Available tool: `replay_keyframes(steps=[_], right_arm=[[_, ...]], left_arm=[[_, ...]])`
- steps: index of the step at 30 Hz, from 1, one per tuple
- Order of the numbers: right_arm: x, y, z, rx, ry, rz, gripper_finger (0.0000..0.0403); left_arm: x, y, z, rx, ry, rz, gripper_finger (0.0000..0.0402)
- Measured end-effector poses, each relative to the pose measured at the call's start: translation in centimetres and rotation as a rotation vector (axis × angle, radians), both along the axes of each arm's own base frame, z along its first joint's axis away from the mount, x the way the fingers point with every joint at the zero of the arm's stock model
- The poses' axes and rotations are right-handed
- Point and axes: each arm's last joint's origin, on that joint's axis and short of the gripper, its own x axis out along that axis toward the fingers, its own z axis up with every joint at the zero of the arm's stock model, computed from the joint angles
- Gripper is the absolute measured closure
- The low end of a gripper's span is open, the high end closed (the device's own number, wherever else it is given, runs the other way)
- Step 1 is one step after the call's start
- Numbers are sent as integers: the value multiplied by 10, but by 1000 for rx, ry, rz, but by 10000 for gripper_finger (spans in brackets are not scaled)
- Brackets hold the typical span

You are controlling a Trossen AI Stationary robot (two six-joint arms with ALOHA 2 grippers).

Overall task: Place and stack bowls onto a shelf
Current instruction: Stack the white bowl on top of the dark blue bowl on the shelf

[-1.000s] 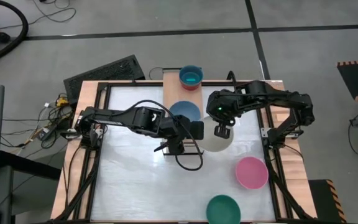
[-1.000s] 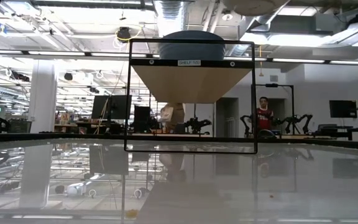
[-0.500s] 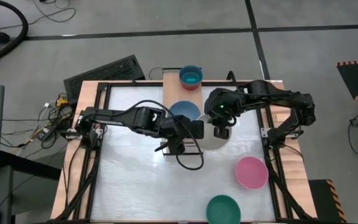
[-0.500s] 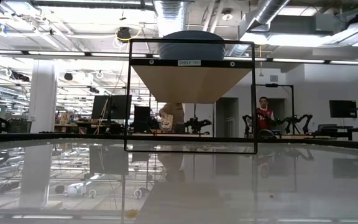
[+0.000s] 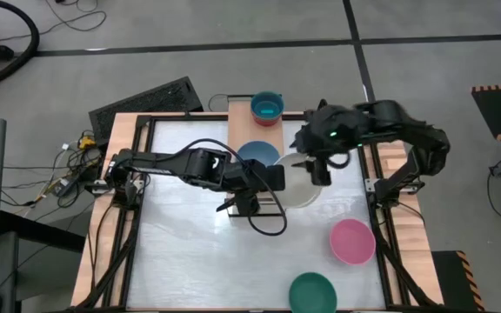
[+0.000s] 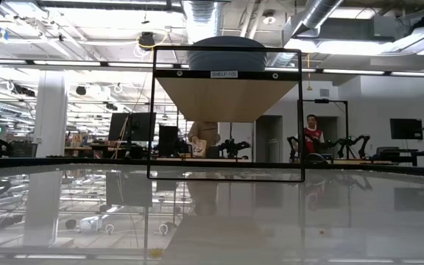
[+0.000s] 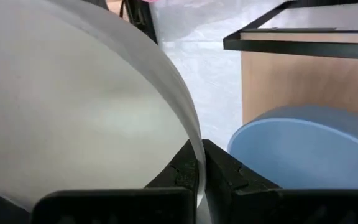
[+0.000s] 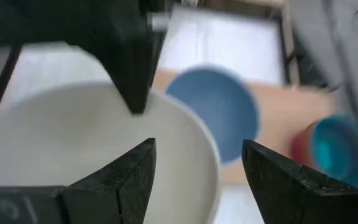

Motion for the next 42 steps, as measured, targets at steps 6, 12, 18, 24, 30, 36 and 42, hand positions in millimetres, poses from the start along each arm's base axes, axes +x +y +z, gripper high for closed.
replay_keyframes(steps=[6, 12, 18, 24, 30, 36, 42], right_arm=[[-18, -1, 35, -19, -162, -7, 138], [-54, 1, 53, 54, -238, -52, 137], [-77, 3, 61, 118, -289, -84, 137], [-85, 2, 63, 131, -293, -95, 137], [-85, 2, 61, 130, -276, -97, 137], [-84, 1, 60, 127, -261, -102, 137], [-84, 1, 60, 127, -261, -101, 137]], left_arm=[[-2, 2, 0, -39, -7, 47, 400], [-21, 24, 5, -103, 51, 216, 401], [-41, 49, 13, -177, 70, 366, 401], [-48, 60, 8, -240, 162, 383, 401], [-46, 63, -5, -211, 221, 380, 402], [-42, 70, -25, -168, 277, 415, 401], [-42, 71, -27, -141, 294, 397, 401]])
